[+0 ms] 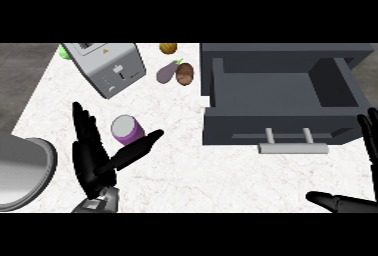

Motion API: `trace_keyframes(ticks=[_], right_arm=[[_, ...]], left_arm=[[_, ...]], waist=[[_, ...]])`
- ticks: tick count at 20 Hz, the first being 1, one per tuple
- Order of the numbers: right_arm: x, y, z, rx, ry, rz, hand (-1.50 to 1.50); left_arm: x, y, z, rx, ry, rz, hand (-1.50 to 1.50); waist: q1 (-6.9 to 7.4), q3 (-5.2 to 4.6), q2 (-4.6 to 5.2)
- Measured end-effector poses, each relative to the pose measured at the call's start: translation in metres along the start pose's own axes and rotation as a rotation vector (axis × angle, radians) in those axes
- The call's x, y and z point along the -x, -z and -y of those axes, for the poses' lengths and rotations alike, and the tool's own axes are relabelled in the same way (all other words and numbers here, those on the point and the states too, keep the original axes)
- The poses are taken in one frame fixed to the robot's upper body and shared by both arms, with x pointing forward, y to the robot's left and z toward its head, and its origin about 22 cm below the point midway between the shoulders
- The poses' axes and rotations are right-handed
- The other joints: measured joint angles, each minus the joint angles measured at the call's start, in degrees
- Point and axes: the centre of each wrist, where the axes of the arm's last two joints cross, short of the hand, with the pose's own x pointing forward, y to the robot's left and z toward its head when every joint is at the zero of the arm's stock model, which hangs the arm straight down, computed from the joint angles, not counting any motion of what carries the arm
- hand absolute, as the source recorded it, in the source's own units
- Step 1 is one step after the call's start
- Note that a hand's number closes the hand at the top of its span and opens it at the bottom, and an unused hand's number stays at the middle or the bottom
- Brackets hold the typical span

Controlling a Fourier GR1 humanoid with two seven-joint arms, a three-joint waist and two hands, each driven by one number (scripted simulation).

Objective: Pick up the can, place it into the drawer and close the drawer

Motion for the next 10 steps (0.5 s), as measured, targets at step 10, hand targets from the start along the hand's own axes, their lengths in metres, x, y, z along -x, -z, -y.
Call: trace_keyframes(ticks=[10], right_arm=[[-0.006, -0.012, 0.015, 0.005, -0.007, 0.011, -1.50]], left_arm=[[0.058, 0.003, 0.002, -0.041, 0.031, -0.047, -1.50]], waist=[[-0.06, -0.01, -0.01]])
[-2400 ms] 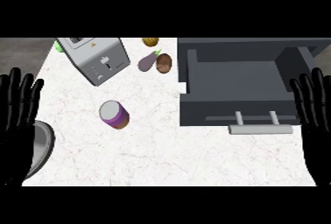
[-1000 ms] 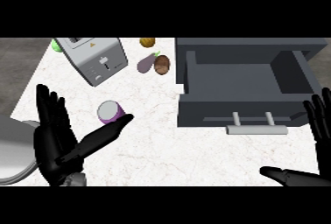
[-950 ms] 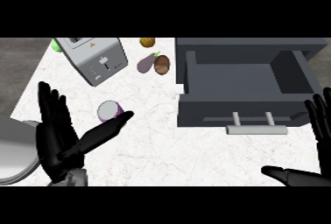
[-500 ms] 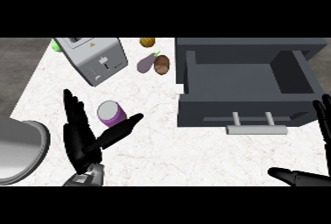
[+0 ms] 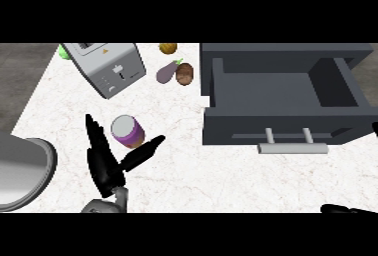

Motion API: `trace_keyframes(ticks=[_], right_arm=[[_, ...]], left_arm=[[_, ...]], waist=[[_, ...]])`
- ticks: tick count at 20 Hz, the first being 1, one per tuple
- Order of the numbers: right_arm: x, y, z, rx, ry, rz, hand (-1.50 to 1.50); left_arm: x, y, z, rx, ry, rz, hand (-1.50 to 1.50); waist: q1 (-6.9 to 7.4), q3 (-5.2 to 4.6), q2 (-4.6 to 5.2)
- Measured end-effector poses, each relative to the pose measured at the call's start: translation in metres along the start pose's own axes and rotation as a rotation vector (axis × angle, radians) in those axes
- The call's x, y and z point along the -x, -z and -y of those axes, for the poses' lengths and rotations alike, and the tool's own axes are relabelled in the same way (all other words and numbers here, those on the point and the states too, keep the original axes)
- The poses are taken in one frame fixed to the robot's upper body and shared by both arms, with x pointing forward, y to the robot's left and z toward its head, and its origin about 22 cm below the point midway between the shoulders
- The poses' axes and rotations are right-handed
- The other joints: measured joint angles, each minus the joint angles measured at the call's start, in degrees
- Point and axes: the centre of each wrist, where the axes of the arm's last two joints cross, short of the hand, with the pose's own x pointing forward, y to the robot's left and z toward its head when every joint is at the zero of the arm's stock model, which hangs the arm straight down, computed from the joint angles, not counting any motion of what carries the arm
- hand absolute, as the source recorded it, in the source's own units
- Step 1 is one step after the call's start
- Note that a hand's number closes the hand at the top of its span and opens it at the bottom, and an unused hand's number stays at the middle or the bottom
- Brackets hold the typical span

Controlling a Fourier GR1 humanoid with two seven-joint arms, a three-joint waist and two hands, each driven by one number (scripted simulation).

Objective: Pick up the can, place it into the drawer and close the drawer

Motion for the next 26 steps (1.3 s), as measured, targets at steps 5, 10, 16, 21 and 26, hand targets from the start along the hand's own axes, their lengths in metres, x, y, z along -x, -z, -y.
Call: trace_keyframes(ticks=[5, 10, 16, 21, 26], right_arm=[[-0.007, 0.001, 0.001, 0.004, -0.003, -0.003, -1.50], [-0.006, 0.006, 0.004, 0.002, -0.002, -0.002, -1.50], [-0.013, -0.001, 0.003, 0.007, -0.011, 0.001, -1.50], [-0.016, 0.003, 0.011, 0.010, -0.015, 0.000, -1.50], [-0.021, 0.000, 0.014, 0.008, -0.026, 0.000, -1.50]], left_arm=[[0.026, 0.007, -0.003, -0.031, -0.002, -0.019, -1.50], [0.051, 0.019, -0.003, -0.049, -0.002, -0.036, -1.50], [0.078, 0.029, -0.008, -0.054, -0.007, -0.065, -1.50], [0.098, 0.032, -0.014, -0.072, -0.018, -0.079, -1.50], [0.116, 0.041, -0.017, -0.086, -0.027, -0.086, -1.50]], waist=[[0.02, 0.00, 0.01], [0.02, -0.01, 0.03], [-0.02, -0.01, 0.02], [-0.03, 0.00, 0.03], [-0.10, 0.00, 0.05]])
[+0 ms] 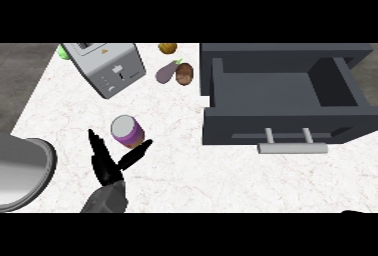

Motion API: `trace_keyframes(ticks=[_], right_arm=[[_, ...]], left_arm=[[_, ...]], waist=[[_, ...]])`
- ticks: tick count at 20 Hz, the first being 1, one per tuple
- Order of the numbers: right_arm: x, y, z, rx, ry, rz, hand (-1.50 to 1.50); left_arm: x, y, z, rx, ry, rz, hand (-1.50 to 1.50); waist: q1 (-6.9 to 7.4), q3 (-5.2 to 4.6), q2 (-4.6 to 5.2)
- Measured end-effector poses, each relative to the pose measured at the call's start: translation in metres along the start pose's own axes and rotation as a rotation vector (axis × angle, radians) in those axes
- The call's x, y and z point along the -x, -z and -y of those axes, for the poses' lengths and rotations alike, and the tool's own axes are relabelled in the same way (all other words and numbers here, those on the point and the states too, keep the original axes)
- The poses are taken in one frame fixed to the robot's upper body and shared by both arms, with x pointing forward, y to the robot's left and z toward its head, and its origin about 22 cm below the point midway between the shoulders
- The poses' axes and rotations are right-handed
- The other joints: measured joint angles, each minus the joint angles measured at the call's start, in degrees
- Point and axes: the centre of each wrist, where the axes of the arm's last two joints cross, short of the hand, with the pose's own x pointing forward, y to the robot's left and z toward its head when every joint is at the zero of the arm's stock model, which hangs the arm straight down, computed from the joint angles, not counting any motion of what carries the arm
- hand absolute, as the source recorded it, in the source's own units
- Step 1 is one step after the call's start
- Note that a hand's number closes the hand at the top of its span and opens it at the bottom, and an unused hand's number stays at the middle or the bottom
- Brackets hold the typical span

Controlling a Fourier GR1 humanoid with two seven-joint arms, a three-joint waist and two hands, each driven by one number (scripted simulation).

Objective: Pick up the can, place it into the drawer and close the drawer

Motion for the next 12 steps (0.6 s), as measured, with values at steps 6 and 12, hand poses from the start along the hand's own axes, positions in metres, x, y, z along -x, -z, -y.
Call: trace_keyframes(ticks=[6, 12], right_arm=[[-0.002, -0.002, -0.004, 0.002, 0.007, 0.001, -1.50], [-0.007, 0.001, -0.006, -0.004, -0.005, 0.006, -1.50]], left_arm=[[0.012, 0.018, 0.000, 0.014, -0.003, 0.004, -1.50], [0.009, 0.033, 0.005, 0.078, -0.017, 0.012, -1.50]], waist=[[-0.14, -0.02, 0.05], [-0.33, -0.02, 0.11]])
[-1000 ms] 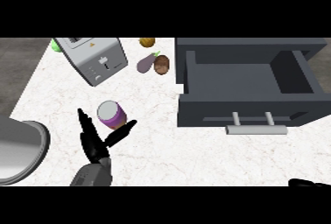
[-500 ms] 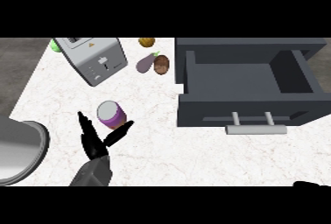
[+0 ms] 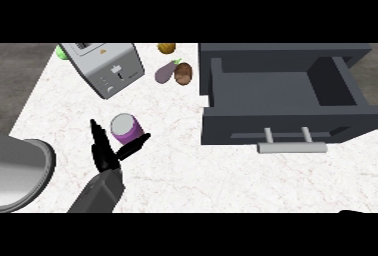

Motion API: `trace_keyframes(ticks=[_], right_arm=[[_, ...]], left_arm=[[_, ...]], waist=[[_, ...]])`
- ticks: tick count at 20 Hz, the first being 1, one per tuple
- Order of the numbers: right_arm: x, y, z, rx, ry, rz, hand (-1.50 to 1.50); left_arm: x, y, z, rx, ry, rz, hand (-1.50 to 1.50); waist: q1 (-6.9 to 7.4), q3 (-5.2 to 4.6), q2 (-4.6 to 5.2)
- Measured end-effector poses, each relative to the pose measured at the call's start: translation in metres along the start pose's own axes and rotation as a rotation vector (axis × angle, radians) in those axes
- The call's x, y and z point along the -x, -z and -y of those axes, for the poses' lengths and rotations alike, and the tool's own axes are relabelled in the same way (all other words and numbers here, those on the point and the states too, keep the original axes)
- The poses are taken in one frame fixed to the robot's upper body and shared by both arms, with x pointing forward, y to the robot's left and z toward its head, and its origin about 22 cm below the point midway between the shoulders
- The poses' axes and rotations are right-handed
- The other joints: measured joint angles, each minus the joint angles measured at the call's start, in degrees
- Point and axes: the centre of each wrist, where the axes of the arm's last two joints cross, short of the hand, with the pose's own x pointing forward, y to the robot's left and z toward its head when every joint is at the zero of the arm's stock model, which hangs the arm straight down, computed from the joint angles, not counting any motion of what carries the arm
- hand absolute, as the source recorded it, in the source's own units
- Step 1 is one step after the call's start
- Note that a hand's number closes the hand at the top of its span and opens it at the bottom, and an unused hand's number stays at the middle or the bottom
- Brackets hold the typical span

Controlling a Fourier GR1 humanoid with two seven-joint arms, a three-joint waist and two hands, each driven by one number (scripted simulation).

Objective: Pick up the can, place it into the drawer and close the drawer

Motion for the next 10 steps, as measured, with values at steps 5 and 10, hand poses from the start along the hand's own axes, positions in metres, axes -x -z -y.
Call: trace_keyframes(ticks=[5, 10], right_arm=[[-0.002, -0.001, 0.003, -0.003, 0.004, 0.009, -1.50], [-0.001, 0.000, -0.004, 0.007, 0.008, 0.012, -1.50]], left_arm=[[-0.005, 0.010, 0.007, 0.072, -0.031, 0.003, 1.50], [-0.015, 0.015, 0.022, 0.130, -0.079, 0.028, 1.50]], waist=[[-0.21, 0.00, 0.05], [-0.13, 0.01, 0.05]])
